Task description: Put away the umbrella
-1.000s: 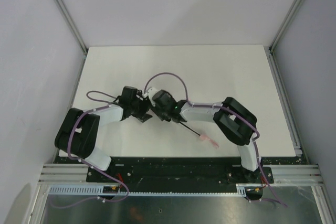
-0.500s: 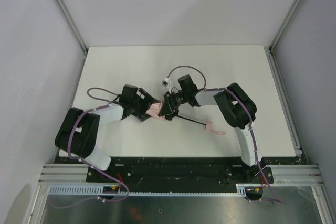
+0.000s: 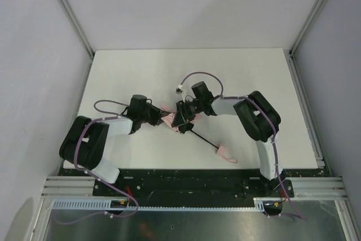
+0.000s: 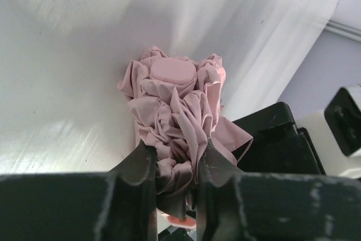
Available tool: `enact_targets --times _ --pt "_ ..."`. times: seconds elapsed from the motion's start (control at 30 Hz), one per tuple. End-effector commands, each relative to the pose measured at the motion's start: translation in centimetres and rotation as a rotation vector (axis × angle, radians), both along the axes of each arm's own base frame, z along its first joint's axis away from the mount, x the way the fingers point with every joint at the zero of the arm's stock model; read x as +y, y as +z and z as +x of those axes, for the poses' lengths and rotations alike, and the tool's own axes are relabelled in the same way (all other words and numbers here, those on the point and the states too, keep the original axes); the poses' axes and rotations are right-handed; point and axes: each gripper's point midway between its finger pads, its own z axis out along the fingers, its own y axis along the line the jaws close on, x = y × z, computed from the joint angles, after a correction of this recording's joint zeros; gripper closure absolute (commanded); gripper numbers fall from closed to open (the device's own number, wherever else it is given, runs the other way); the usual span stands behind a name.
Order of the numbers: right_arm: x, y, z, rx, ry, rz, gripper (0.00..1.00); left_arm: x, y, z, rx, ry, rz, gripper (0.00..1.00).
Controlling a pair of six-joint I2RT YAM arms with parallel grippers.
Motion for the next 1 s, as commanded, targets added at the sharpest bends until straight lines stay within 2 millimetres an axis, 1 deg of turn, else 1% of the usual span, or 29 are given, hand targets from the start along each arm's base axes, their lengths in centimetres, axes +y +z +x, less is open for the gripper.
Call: enact_targets --times 0.0,0.03,0.07,0.1,0.17,0.23,0.37,0.5,0.57,0.6,0.73,0.8,0.87,0.9,0.93,0.97 --pt "-1.9 -1.2 -1.0 -0.119 -0.140 -0.309 0.39 1.6 -3.3 -3.2 0.070 -0.025 0.121 1.00" --pt "-2.1 -0.7 -0.6 -0.193 -0.168 -0.355 0.29 1.6 -3.3 -3.3 0.084 -0.021 0.118 1.00" --pt "-2.2 -0.2 -0.3 -0.271 -0.191 -0.400 0.22 1.5 -3.2 -3.4 0.098 -0.019 0.114 1.00" --pt "-2.2 0.3 0.0 -0.342 -0.213 -0.441 0.17 1.5 -3.1 -3.5 0.110 -0.018 0.110 1.00" --pt "-2.2 1.3 0.2 -0.465 -0.246 -0.510 0.12 1.3 -3.0 -3.6 0.128 -0.017 0.098 1.00" --pt "-2.3 1.9 0.5 -0.561 -0.271 -0.572 0.10 1.1 -2.9 -3.6 0.139 -0.014 0.088 1.00" --pt "-2.3 2.1 0.8 -0.725 -0.319 -0.705 0.09 0.8 -2.6 -3.6 0.163 -0.018 0.080 1.00" --pt "-1.5 2.0 1.1 -0.850 -0.352 -0.800 0.14 0.8 -2.7 -4.3 0.209 -0.018 0.083 1.00" --pt "-1.3 1.4 1.5 -0.881 -0.373 -0.843 0.22 0.7 -2.7 -4.5 0.221 -0.023 0.083 1.00" --pt "-1.1 1.2 1.6 -0.884 -0.378 -0.851 0.28 0.6 -2.7 -4.6 0.225 -0.026 0.083 1.00" --pt "-0.7 0.0 1.7 -0.844 -0.358 -0.840 0.62 0.3 -2.9 -5.3 0.243 -0.036 0.082 1.00" --pt "-0.9 -0.9 1.8 -0.802 -0.341 -0.838 0.78 0.2 -2.8 -5.4 0.246 -0.042 0.078 1.00" --pt "-1.2 -2.0 1.6 -0.747 -0.305 -0.826 0.93 0.1 -2.8 -5.4 0.239 -0.051 0.080 1.00" --pt "-1.2 -2.6 1.3 -0.715 -0.280 -0.813 0.96 0.1 -2.7 -5.3 0.232 -0.057 0.085 1.00" --pt "-1.3 -3.1 1.1 -0.680 -0.254 -0.794 0.98 0.1 -2.6 -5.2 0.220 -0.067 0.090 0.98" --pt "-1.2 -3.7 0.8 -0.639 -0.221 -0.771 0.99 0.1 -2.5 -5.0 0.208 -0.081 0.098 0.87"
